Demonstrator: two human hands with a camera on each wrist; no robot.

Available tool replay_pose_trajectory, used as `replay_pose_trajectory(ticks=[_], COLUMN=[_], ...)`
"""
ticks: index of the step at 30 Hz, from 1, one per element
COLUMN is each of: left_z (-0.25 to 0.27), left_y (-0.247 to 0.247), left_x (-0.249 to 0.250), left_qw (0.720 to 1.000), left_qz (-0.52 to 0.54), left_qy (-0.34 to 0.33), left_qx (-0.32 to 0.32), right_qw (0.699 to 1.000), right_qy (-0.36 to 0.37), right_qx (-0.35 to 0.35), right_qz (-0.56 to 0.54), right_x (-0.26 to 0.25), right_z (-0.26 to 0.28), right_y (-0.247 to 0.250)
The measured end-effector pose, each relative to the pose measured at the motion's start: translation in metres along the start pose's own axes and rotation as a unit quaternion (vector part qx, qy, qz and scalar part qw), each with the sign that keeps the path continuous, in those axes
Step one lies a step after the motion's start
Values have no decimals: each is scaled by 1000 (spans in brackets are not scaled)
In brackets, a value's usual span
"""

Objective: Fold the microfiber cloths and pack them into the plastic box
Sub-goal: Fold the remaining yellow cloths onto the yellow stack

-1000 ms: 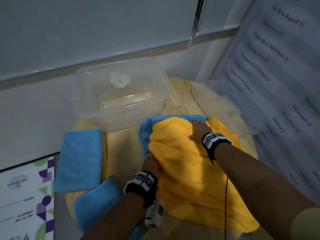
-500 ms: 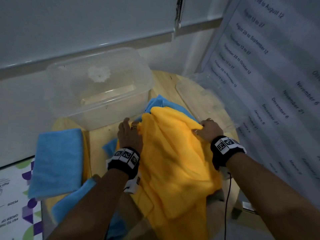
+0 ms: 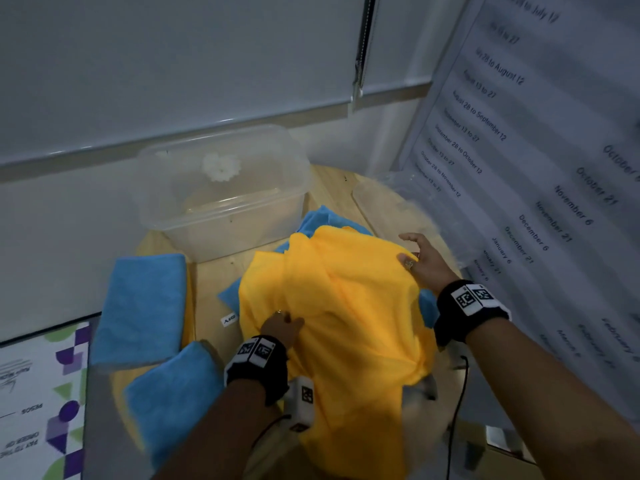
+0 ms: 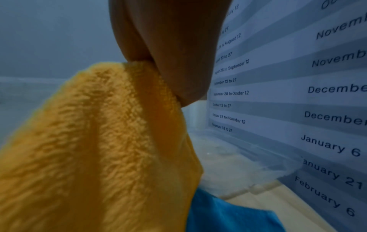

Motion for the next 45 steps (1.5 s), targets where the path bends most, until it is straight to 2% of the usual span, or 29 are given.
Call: replay_pose_trajectory(ticks=[2, 5, 8, 10, 12, 17, 20, 23, 27, 29, 30, 32, 34, 35, 37, 39, 41, 45], left_z=[9, 21, 31, 35, 42, 44, 46, 58, 78, 72, 64, 41, 20, 12, 1, -9, -16, -13], left_y=[7, 34, 71, 99, 127, 193, 219, 228, 216, 202, 192, 167, 142, 130, 113, 103, 100, 104], left_x=[9, 30, 57, 74, 91, 132, 158, 184, 181, 155, 137, 94, 54, 38, 10, -11, -22, -19], left_qw=[989, 949, 943, 946, 939, 923, 919, 903, 849, 851, 868, 920, 964, 976, 981, 978, 973, 973], left_qz=[140, 294, 262, 197, 164, 93, 65, 145, 317, 322, 300, 217, 95, 21, -98, -149, -180, -174], left_qy=[-37, -109, -206, -256, -301, -352, -359, -377, -414, -404, -384, -312, -232, -197, -141, -109, -101, -100], left_qx=[19, 18, -23, -3, 37, 122, 150, 146, 89, 97, 97, 94, 91, 92, 95, 95, 101, 118], right_qw=[1000, 1000, 997, 989, 981, 969, 969, 962, 930, 914, 911, 916, 928, 933, 931, 928, 937, 962], right_qy=[14, -14, -29, -33, -34, -11, 11, 33, 39, 22, 8, -37, -110, -152, -248, -303, -309, -252], right_qx=[1, 21, 47, 92, 140, 206, 210, 219, 221, 222, 220, 213, 193, 175, 132, 100, 90, 92], right_qz=[-8, -11, -61, -107, -129, -132, -129, -163, -292, -339, -349, -339, -298, -274, -234, -194, -132, -55], right_x=[-8, -16, -23, -27, -32, -54, -75, -94, -89, -67, -53, -19, 26, 46, 84, 107, 111, 107], right_z=[4, 11, 16, 17, 15, 3, -2, 5, 33, 51, 61, 80, 94, 101, 114, 127, 136, 131], right_y=[3, 12, 20, 28, 37, 65, 83, 97, 100, 88, 78, 51, 20, 5, -25, -47, -55, -53])
Point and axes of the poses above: each hand's wrist, its own z-axis away from the middle knuckle, its own y-axis out of the back of the hand, x = y × z, the point moved 4 cm from there along -z, towards the middle knuckle, and after that the axes turned 11 degrees about z, right-handed, at the moved point
